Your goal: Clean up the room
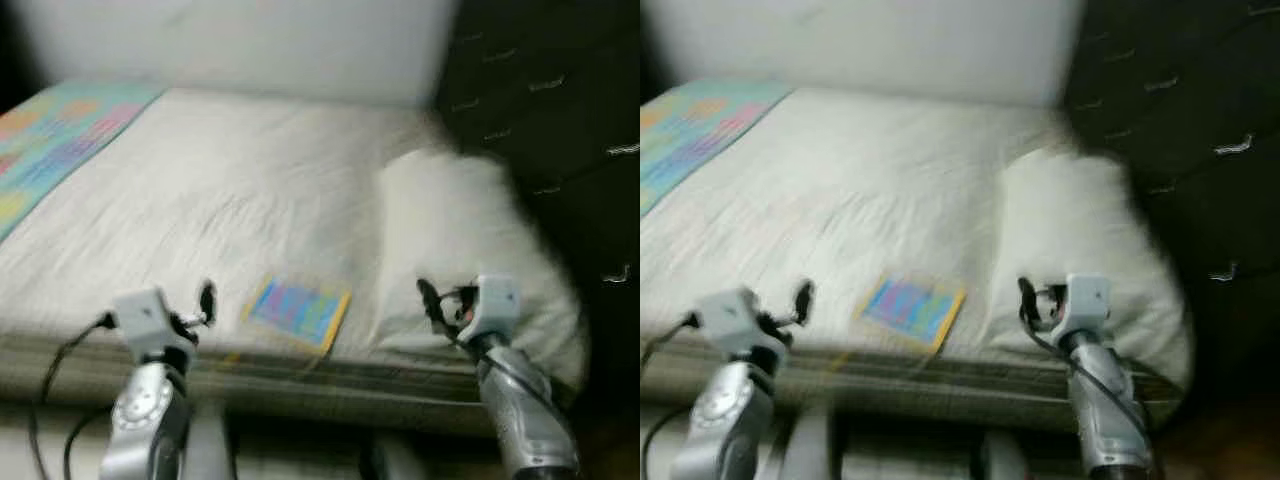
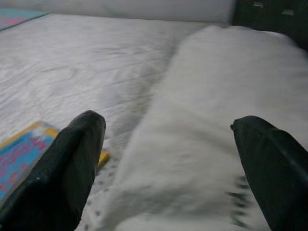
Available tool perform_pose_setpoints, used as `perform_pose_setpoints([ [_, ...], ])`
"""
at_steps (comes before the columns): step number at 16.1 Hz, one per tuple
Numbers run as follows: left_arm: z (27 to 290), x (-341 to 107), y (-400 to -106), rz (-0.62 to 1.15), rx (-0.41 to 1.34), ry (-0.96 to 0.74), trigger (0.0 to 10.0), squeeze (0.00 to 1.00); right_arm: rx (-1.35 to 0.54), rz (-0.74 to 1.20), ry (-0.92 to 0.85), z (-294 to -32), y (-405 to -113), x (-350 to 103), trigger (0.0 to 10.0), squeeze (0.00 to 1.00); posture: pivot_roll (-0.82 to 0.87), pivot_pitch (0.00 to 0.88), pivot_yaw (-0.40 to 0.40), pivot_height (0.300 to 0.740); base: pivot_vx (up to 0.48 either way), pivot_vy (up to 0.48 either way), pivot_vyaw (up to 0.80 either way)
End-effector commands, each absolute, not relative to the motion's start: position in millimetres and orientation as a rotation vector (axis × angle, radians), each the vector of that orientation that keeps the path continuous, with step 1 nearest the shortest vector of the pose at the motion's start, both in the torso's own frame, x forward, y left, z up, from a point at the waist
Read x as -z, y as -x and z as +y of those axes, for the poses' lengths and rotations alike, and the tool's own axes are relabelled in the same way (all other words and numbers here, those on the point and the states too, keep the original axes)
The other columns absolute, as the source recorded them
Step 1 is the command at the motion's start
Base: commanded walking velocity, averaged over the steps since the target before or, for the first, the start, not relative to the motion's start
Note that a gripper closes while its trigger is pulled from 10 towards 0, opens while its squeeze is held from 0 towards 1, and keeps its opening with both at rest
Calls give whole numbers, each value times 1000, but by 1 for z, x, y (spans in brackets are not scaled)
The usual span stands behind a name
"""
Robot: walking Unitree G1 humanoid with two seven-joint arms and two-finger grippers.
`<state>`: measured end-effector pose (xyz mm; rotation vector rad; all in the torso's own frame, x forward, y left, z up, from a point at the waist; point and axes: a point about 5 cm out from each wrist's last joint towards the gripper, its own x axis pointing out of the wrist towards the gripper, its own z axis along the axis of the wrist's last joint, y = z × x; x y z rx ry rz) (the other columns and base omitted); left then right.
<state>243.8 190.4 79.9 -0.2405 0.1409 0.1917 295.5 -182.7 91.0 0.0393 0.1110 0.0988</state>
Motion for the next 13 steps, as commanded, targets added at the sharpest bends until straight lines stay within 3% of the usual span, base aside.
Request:
perform_pose_setpoints([
  [1,192,-79,-244,152,-194,244,10000,0,-109,127,-47,-180,-293,-87,10000,0,-100,0,-31,582,0,0,0],
  [4,190,-81,-244,133,-171,242,10000,0,-107,128,-46,-180,-293,-86,10000,0,-100,0,-30,582,186,0,0],
  [13,190,-81,-243,135,-172,244,10000,0,-109,133,-18,-180,-295,-84,10000,0,-92,0,-34,582,454,0,0],
])
